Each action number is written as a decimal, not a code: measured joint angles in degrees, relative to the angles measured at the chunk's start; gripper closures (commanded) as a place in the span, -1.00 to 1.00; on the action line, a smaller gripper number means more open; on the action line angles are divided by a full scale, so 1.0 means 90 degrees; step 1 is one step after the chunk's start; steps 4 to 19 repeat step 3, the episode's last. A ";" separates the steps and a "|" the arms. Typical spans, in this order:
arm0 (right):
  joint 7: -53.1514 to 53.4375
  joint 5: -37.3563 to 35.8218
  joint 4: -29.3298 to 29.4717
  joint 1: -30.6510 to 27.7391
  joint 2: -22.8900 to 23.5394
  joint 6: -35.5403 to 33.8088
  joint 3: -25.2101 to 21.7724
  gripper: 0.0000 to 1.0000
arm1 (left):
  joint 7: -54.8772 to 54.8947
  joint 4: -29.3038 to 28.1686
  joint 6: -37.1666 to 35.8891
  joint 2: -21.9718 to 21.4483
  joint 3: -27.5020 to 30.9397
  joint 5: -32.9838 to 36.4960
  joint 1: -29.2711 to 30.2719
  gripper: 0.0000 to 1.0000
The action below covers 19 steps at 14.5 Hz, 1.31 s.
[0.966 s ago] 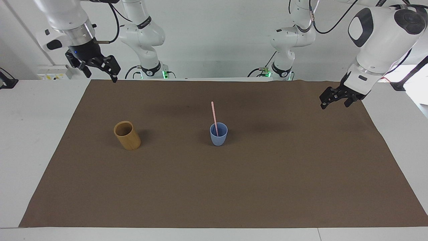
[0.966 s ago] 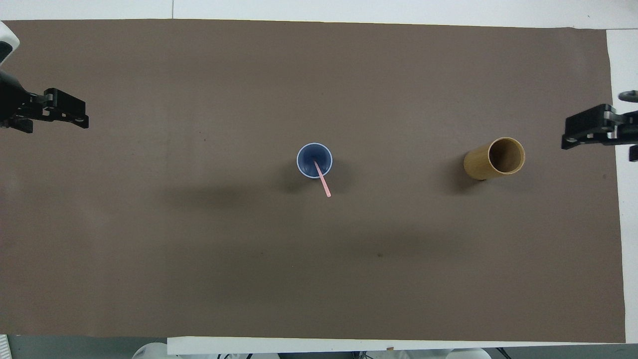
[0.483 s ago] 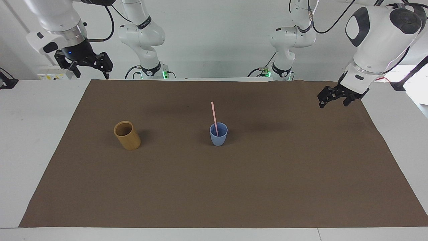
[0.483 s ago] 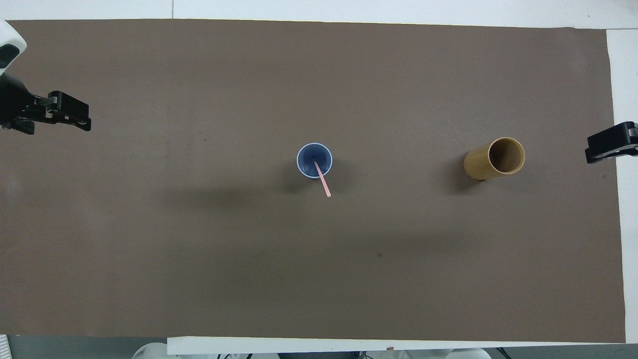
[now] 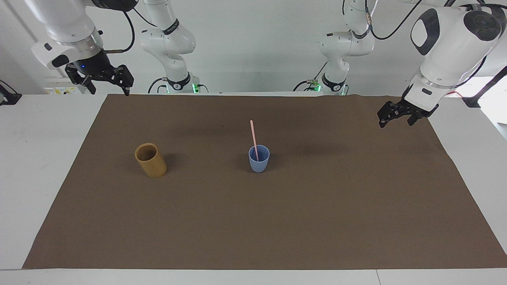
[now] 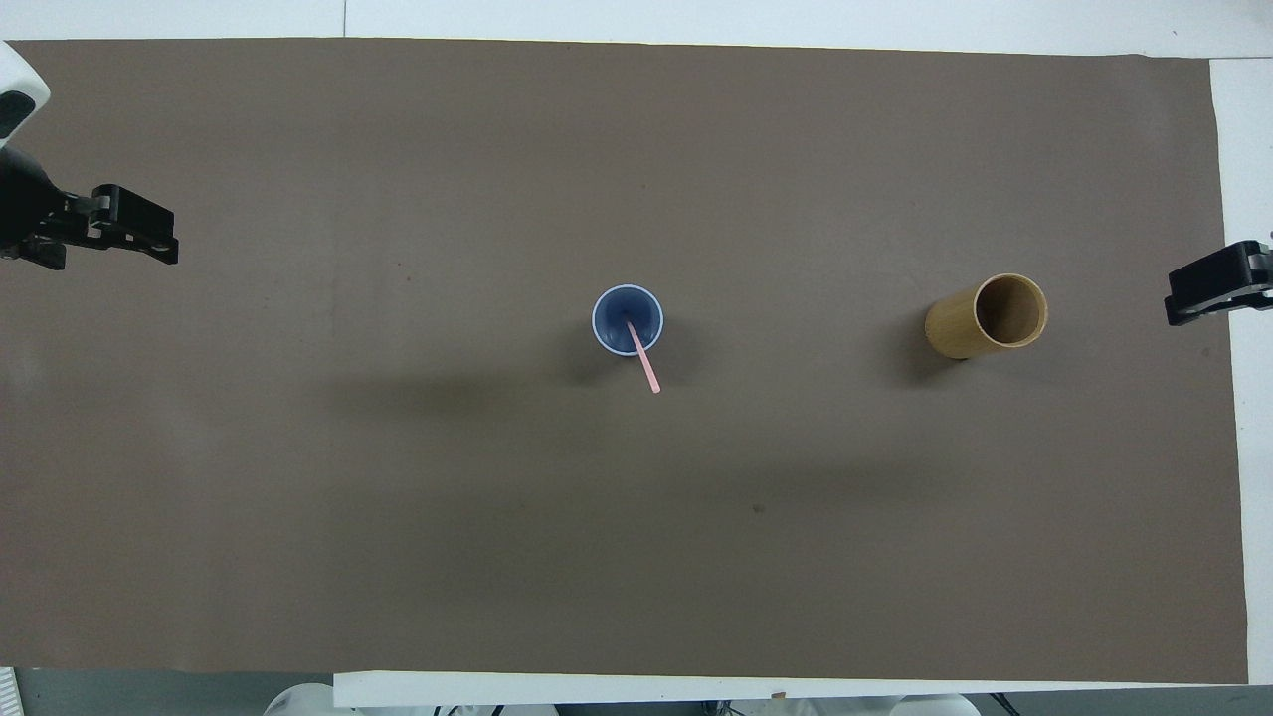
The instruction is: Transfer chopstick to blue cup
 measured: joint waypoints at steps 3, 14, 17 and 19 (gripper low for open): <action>0.0000 0.0001 0.0000 0.0040 0.0000 -0.0019 0.0000 -1.00 | 0.0000 0.0000 0.0000 -0.0001 0.0066 0.0000 0.0011 -0.99; 0.0000 0.0001 0.0000 0.0040 0.0000 -0.0019 0.0000 -1.00 | 0.0000 0.0000 0.0000 -0.0001 0.0066 0.0000 0.0011 -0.99; 0.0000 0.0001 0.0000 0.0040 0.0000 -0.0019 0.0000 -1.00 | 0.0000 0.0000 0.0000 -0.0001 0.0066 0.0000 0.0011 -0.99; 0.0000 0.0001 0.0000 0.0040 0.0000 -0.0019 0.0000 -1.00 | 0.0000 0.0000 0.0000 -0.0001 0.0066 0.0000 0.0011 -0.99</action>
